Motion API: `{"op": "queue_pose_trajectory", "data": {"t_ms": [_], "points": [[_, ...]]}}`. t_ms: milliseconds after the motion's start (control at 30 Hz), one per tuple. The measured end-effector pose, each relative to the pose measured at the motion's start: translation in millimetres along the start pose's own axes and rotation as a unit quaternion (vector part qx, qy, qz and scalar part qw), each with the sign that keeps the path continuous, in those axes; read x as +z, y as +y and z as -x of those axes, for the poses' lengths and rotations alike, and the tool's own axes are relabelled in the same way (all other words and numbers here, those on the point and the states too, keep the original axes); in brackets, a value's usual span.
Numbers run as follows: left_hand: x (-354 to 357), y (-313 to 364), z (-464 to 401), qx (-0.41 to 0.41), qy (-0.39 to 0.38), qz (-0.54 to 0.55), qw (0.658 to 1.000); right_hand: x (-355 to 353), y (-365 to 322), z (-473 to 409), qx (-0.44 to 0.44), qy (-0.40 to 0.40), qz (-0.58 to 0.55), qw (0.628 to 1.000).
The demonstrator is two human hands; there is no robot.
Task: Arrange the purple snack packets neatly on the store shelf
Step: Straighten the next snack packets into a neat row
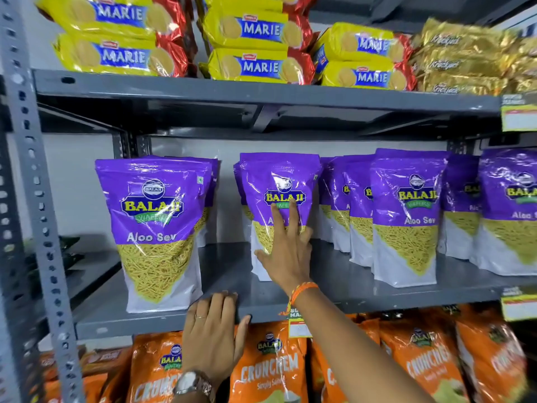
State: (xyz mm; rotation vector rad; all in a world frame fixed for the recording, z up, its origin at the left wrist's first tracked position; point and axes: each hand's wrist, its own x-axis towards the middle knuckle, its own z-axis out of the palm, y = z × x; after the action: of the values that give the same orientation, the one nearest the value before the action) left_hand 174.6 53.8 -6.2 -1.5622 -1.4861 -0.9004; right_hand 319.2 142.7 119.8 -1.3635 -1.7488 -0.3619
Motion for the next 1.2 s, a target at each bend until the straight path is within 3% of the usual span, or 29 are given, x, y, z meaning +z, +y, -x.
{"op": "queue_pose_trajectory", "data": {"t_ms": [300, 667, 767, 867, 1033, 1200], "points": [[-13.3, 5.8, 1.1, -0.023, -0.042, 0.013, 0.999, -53.6, 2.4, 49.5, -0.025, 0.024, -0.010, 0.999], [-29.5, 9.9, 0.3, -0.027, -0.078, 0.022, 0.996, -71.4, 9.3, 91.8, -0.056, 0.140, 0.025, 0.988], [-32.3, 13.1, -0.7, -0.033, -0.088, 0.016, 0.995, -72.0, 9.6, 81.9, -0.123, 0.193, 0.015, 0.973], [-34.2, 13.8, -0.7, -0.032, -0.088, 0.014, 0.995, -68.7, 5.8, 62.9, -0.158, 0.173, 0.024, 0.972], [-30.2, 11.0, 0.7, -0.020, -0.056, 0.016, 0.998, -41.6, 12.3, 57.5, -0.140, 0.079, 0.038, 0.986], [-21.2, 7.3, 3.4, -0.015, -0.043, 0.007, 0.999, -28.7, 12.4, 62.8, -0.114, 0.067, 0.039, 0.990]]}}
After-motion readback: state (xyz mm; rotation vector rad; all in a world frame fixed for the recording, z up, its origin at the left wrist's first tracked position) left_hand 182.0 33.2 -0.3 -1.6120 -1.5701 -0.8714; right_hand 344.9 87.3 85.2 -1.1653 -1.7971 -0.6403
